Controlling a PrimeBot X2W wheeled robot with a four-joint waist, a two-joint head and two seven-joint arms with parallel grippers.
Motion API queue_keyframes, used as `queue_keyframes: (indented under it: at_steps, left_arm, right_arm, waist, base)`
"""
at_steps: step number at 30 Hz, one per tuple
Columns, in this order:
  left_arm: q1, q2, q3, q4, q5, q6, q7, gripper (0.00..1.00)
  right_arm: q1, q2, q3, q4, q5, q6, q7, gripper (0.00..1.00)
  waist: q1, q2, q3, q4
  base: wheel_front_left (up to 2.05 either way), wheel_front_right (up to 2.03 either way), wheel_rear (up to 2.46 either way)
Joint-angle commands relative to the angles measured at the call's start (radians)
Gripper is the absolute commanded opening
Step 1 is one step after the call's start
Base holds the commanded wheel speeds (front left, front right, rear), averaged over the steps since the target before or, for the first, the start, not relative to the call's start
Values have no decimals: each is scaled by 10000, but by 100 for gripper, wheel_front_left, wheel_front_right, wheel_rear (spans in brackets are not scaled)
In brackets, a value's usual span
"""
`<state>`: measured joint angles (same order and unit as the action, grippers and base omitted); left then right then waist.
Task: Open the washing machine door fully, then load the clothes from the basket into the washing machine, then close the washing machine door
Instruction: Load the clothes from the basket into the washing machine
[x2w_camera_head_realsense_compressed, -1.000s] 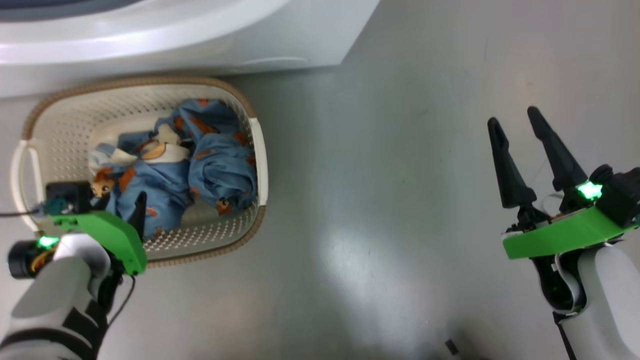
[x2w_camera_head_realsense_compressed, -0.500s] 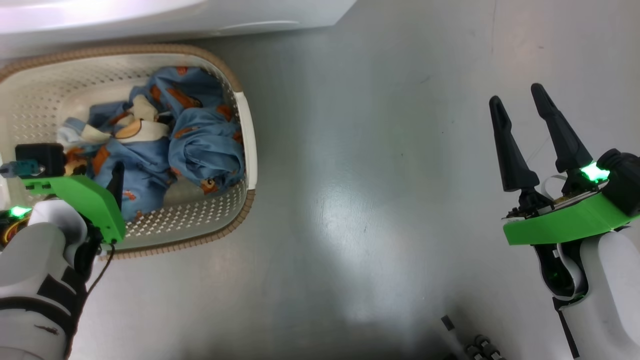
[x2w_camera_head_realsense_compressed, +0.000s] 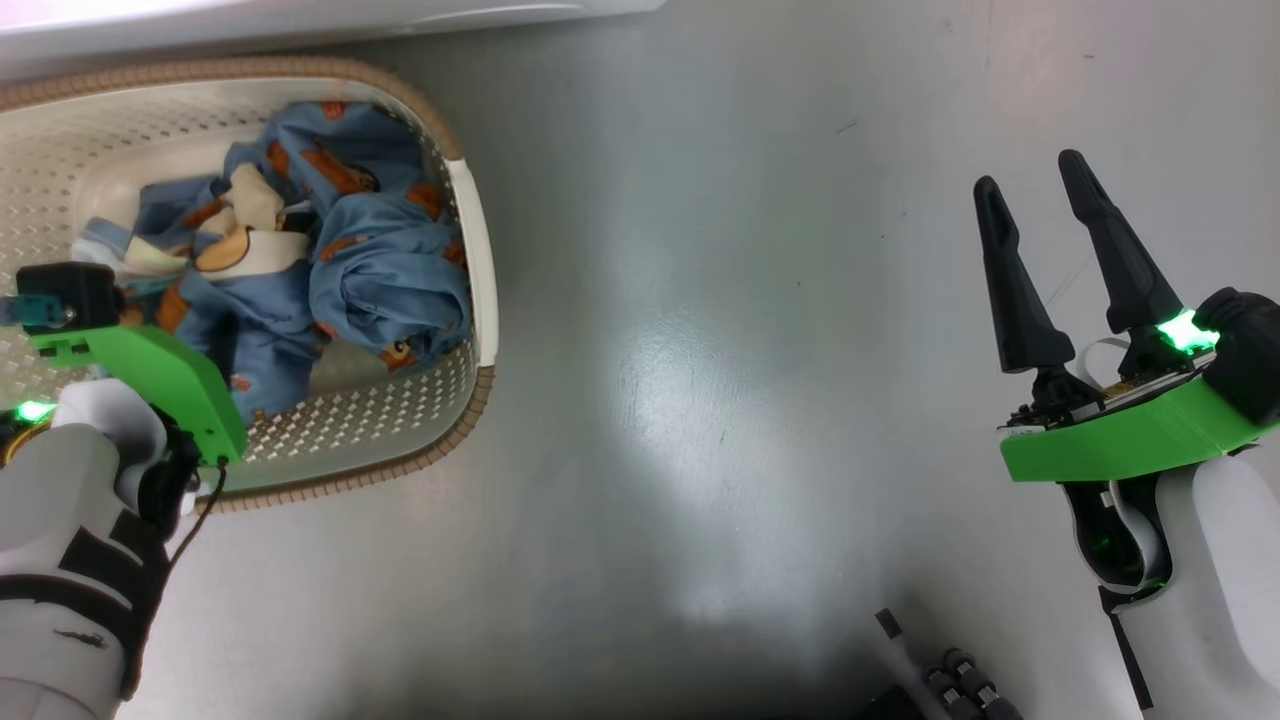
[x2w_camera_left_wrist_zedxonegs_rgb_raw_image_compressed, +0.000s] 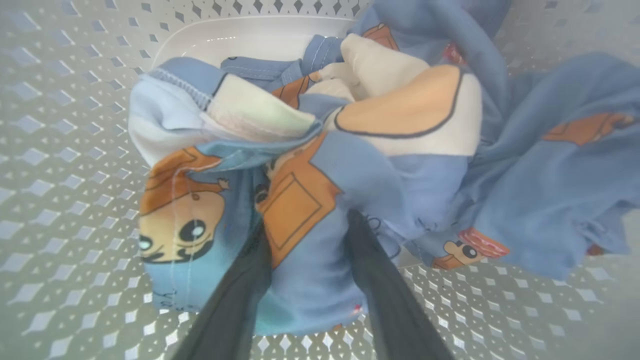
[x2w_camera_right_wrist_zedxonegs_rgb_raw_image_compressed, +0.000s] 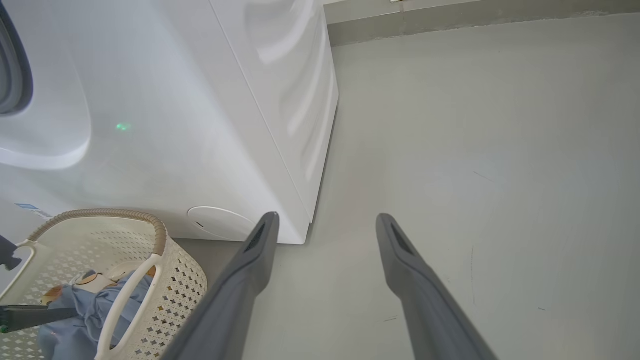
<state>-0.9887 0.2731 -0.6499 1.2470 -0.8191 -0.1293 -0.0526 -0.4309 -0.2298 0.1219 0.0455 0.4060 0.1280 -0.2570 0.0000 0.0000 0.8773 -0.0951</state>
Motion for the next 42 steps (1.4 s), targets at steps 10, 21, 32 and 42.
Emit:
queue_keyframes:
  at_steps: [10,21,32,42]
  left_arm:
    - [207,527,-16,-72,-722,-13,-340,0]
    - [775,208,111,-122,-1142,-13,-1823,0]
    - [2021,426,1102,-1805,-808,-13,-2087,0]
    - [4204,214,3477,-4323,1144,-13,-2090,0]
  right_arm:
    - [250,-2,110,-106,-200,27,-48,100]
    - [362,-4,91,116,-139,27,-48,100]
    - [1099,-89,117,555,24,27,-48,100]
    - [2139,-157,-14,815,194,27,-48,100]
  waist:
    - [0,0,-382,235]
    - [0,0,-1635,667]
    - [0,0,-3582,988]
    - [0,0,-5425,975]
  base:
    - [0,0,0]
    - [0,0,0]
    - [0,0,0]
    - [0,0,0]
